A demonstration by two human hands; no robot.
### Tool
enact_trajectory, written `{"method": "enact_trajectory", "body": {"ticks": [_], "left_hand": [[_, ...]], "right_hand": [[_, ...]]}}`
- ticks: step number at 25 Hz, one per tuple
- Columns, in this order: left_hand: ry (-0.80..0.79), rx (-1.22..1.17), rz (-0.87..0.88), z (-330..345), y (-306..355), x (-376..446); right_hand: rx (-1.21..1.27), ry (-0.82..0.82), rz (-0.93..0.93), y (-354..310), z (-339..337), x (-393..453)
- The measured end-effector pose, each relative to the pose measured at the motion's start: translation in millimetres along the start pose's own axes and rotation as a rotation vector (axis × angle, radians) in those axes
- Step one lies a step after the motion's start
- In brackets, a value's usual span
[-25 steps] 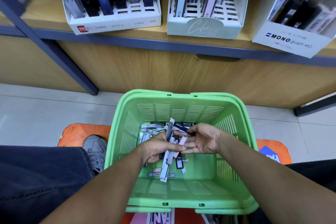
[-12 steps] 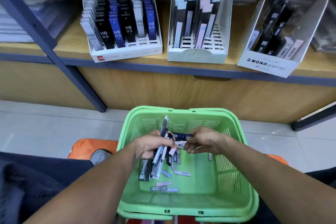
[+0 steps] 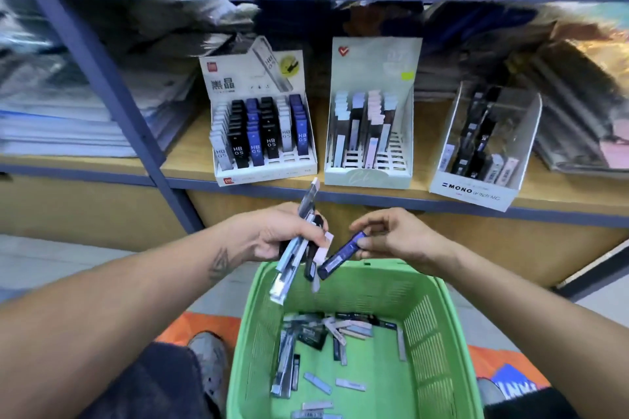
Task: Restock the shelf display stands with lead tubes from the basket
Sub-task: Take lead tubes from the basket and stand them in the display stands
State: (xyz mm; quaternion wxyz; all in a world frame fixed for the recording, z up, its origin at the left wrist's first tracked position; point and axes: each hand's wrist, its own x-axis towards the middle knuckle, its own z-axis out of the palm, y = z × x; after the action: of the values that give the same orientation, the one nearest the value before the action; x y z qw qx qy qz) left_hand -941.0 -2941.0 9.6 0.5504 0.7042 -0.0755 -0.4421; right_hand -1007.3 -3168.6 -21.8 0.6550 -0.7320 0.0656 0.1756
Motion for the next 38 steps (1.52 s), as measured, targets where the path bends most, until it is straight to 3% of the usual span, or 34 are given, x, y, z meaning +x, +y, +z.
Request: {"method": "enact_trajectory", "body": {"ticks": [2, 5, 12, 18, 24, 28, 38], "left_hand": [[0.01, 0.015, 0.022, -10.8, 26.1, -14.7], [0.047, -0.039, 0.079, -26.2, 53.6, -32.8], [0.155, -0.213, 0.197, -58.3, 85.6, -49.8], [0.178, -0.265, 0.208, -86.7, 103.1, -68.4], [0.235, -0.293, 0.164, -100.0, 104.6, -72.8], [0.26, -0.323, 0.157, -99.6, 102.3, -69.8], [0.259, -0.321, 0.19, -93.3, 99.1, -65.0]], "right_hand": [[-0.065, -0.017, -0.052, -25.3, 3.3, -7.2], [-0.379, -0.004, -0.217, -61.9, 6.4, -14.3], [-0.546, 0.153, -0.518, -119.3, 23.9, 9.1], [-0.697, 0.309, -0.527, -150.8, 34.6, 36.6], [-1.064, 0.499, -0.645, -186.9, 46.4, 61.9], [-1.202, 0.465, -0.634, -181.3, 52.1, 76.6], [-1.147, 0.397, -0.558, -174.4, 46.3, 86.9]]}}
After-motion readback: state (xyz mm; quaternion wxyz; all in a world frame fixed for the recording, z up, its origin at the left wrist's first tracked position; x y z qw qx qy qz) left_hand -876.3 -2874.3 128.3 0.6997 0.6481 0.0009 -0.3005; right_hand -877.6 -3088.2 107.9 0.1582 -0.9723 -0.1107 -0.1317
